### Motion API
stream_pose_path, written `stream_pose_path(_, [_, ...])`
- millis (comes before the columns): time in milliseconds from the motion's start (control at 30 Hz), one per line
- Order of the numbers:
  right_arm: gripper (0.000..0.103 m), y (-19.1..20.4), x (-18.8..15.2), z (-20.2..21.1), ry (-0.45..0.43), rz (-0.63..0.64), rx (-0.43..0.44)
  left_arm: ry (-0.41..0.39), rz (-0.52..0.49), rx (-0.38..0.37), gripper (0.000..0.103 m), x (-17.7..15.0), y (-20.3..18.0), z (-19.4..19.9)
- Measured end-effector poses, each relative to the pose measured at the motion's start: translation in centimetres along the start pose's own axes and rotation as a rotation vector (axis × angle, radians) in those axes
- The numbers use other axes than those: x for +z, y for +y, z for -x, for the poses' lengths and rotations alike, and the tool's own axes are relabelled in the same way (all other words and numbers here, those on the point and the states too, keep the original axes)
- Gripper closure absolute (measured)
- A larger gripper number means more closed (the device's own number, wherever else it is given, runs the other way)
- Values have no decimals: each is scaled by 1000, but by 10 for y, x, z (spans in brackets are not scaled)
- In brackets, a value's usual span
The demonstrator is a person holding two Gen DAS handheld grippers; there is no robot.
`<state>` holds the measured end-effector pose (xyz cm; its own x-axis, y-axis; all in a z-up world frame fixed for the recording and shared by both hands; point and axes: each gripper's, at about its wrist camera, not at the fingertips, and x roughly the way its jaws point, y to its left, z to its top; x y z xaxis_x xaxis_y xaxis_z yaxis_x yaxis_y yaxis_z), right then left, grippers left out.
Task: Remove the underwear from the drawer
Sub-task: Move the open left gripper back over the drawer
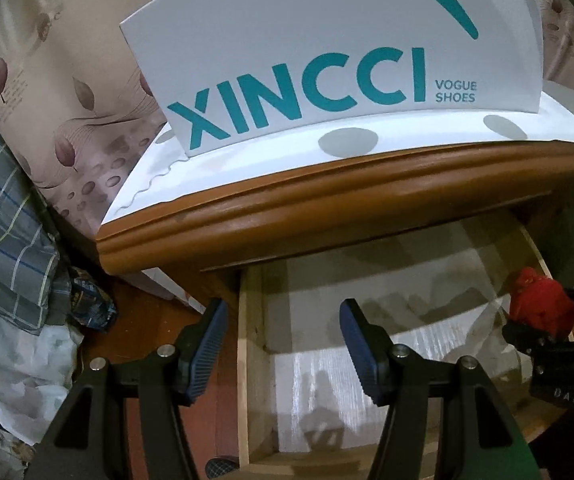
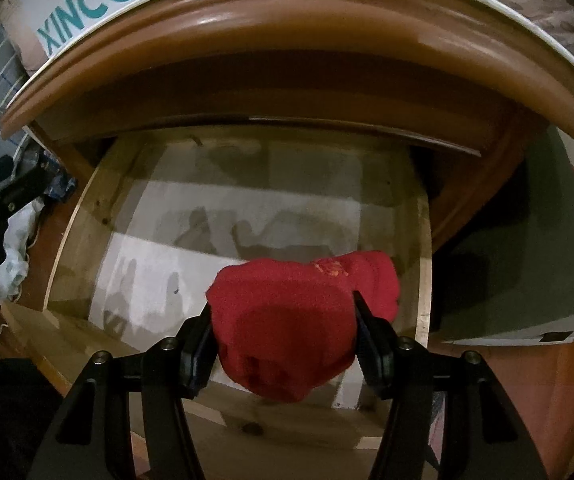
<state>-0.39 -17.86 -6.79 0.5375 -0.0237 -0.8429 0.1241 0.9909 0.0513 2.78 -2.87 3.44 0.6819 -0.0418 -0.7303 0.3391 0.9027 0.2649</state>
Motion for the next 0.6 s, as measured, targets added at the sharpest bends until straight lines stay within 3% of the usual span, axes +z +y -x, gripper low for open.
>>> stream_pose_path(233, [46, 5, 0, 12, 2, 6, -42, -4, 14, -25, 43, 4, 5, 2])
stream_pose_path(600, [46, 20, 17, 63, -39, 40, -26, 4, 95, -57, 43, 9, 26, 8])
